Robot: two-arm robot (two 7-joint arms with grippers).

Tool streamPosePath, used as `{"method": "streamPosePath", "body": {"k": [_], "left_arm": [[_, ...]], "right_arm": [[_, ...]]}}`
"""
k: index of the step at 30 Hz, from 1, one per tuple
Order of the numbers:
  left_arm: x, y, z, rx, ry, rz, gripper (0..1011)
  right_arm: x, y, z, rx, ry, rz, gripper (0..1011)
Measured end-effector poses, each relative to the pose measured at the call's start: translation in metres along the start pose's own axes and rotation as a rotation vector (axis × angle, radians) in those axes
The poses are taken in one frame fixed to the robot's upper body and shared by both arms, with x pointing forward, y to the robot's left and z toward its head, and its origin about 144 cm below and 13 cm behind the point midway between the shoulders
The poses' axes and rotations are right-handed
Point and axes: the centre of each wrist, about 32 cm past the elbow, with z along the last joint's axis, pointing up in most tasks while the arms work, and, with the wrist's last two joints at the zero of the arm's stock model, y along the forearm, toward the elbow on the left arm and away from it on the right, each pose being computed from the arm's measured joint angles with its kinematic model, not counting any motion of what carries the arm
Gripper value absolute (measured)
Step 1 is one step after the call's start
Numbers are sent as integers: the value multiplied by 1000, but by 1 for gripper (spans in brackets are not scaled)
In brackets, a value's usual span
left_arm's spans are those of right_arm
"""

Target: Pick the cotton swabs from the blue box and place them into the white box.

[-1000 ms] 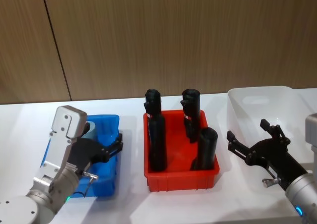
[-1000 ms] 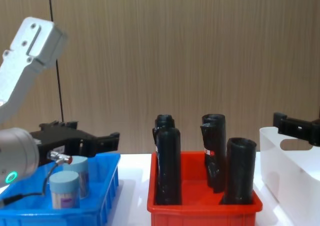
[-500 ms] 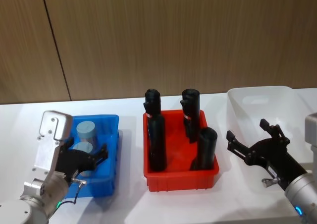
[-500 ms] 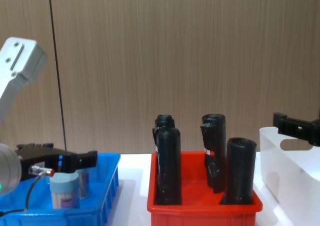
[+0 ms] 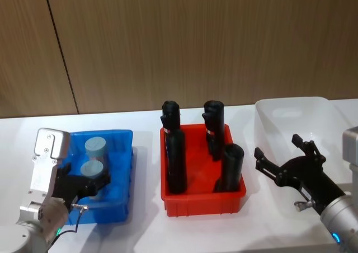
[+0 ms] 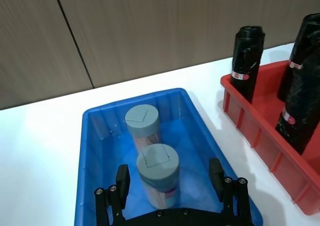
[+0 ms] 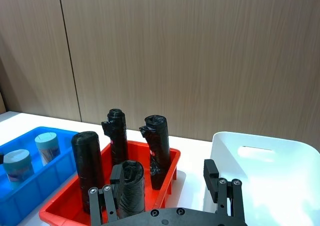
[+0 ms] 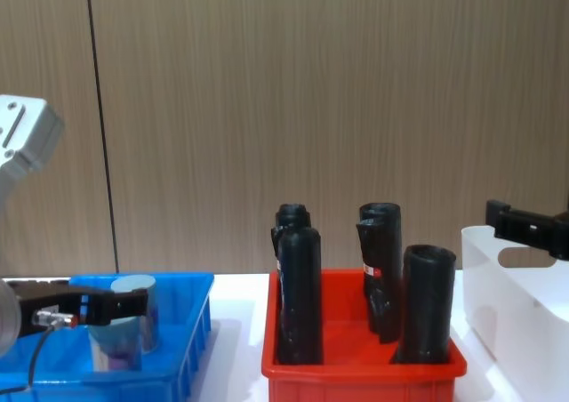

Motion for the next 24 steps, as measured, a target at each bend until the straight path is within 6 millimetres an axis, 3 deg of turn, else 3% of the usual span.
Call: {"method": "streamPosePath", "body": {"k": [24], "left_arm": [[18,-32,-3,31,35,13,1004]], "right_arm": [[0,0,0,0,0,0,1001]]}}
